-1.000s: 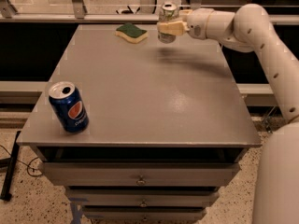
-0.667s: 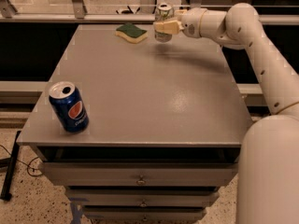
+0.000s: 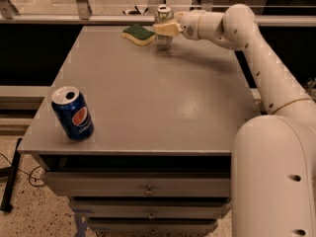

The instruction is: Move 7up can near sponge

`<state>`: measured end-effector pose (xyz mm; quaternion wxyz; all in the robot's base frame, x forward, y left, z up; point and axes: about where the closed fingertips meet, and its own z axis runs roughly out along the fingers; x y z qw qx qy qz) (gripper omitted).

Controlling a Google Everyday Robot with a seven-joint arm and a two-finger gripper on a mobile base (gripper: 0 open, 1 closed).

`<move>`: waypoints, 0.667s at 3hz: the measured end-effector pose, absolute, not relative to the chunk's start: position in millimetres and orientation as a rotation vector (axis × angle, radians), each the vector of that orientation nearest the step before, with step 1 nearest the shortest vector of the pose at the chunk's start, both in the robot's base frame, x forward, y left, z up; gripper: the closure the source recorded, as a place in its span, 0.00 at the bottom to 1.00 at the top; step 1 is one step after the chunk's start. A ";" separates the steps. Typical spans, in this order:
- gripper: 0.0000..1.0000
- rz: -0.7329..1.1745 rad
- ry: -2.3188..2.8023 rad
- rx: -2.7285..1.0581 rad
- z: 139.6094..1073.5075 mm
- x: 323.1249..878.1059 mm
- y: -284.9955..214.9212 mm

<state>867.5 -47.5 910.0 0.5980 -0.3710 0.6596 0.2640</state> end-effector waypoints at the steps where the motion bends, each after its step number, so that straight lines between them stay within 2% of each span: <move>1: 0.82 0.613 1.548 -0.858 902.5 875.8 -40.7; 2: 0.58 0.612 1.557 -0.863 897.7 880.6 -36.3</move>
Offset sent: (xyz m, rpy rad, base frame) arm 0.0215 0.0070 -0.0138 -0.0233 0.0267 -0.0128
